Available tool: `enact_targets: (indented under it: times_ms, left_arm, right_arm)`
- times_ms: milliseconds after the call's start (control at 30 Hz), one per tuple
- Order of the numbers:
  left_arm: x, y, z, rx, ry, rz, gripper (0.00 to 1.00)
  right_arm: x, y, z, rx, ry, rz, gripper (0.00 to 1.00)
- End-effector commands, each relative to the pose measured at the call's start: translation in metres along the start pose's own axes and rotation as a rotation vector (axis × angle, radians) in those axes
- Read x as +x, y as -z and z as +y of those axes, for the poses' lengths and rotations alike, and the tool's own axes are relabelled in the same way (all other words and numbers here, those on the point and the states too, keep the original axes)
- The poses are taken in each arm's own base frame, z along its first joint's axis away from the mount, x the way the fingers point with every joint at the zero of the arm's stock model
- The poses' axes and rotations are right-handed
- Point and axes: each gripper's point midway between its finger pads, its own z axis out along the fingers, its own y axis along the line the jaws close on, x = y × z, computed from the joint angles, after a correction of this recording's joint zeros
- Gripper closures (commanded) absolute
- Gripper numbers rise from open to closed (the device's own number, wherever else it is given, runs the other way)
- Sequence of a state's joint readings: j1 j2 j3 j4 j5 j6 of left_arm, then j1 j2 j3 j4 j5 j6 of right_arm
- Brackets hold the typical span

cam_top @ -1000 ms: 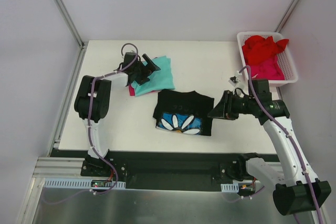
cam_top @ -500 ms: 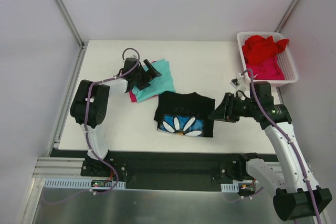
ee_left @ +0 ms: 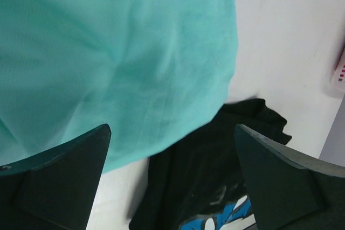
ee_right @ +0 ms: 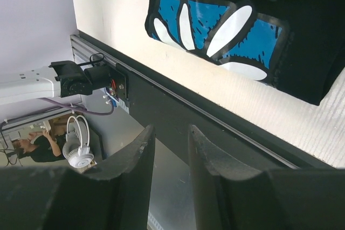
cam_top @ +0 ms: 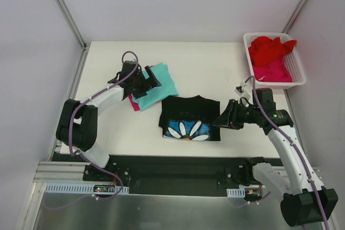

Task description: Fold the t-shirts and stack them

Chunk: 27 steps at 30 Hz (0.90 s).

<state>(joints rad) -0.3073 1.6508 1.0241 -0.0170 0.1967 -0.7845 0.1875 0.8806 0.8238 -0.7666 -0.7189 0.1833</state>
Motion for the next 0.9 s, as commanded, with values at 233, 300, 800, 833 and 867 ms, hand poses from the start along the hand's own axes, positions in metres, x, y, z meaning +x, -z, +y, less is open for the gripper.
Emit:
enact_targets:
  times_ms: [233,300,800,833,867]
  left_arm:
    - [0.022,0.066,-0.016,0.008,-0.076,-0.093,0.01]
    - [0.050,0.064,-0.013,-0.022,-0.117,-0.094,0.01]
    - [0.127,0.059,0.023,0.028,-0.099,-0.150,0.01]
    - [0.120,0.065,0.017,0.065,-0.092,-0.187,0.01]
    - [0.122,0.064,0.022,0.095,-0.091,-0.210,0.01]
  right_arm:
    - [-0.010,-0.011,-0.005,-0.010,-0.013,-0.067,0.66]
    - [-0.013,-0.019,-0.009,-0.028,-0.019,-0.100,0.66]
    - [-0.006,-0.047,-0.055,0.064,-0.065,-0.099,0.66]
    - [-0.006,-0.047,-0.055,0.064,-0.066,-0.099,0.66]
    - [-0.006,-0.047,-0.056,0.066,-0.068,-0.098,0.66]
